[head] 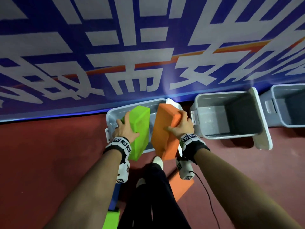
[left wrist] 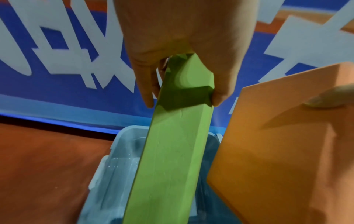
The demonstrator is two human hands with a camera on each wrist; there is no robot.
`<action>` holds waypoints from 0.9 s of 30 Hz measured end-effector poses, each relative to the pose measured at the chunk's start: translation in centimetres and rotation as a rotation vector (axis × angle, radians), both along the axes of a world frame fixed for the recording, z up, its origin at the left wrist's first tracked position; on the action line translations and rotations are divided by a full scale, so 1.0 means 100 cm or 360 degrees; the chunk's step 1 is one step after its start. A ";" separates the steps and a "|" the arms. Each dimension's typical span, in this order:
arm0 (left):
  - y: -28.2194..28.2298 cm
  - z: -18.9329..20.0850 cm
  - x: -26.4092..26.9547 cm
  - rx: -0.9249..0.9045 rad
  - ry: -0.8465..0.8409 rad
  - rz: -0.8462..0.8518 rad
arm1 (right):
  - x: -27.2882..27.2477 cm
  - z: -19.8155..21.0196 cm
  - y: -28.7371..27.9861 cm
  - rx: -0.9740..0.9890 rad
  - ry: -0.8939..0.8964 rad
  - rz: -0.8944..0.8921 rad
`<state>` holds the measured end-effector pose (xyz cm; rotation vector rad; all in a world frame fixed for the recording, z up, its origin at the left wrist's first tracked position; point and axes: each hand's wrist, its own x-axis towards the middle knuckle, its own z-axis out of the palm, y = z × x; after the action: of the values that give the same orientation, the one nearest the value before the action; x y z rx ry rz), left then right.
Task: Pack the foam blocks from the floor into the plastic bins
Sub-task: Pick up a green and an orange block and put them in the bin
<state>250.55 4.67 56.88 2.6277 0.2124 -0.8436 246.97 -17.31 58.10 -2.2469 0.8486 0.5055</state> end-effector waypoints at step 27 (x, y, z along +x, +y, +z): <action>-0.053 -0.427 0.086 -0.0560 -0.0306 0.0715 | 0.099 -0.417 0.008 -0.0056 -0.0064 -0.0209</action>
<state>259.18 -0.62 14.22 2.1892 0.5253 -0.4265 256.89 -16.54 16.42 -2.2077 0.9830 0.3860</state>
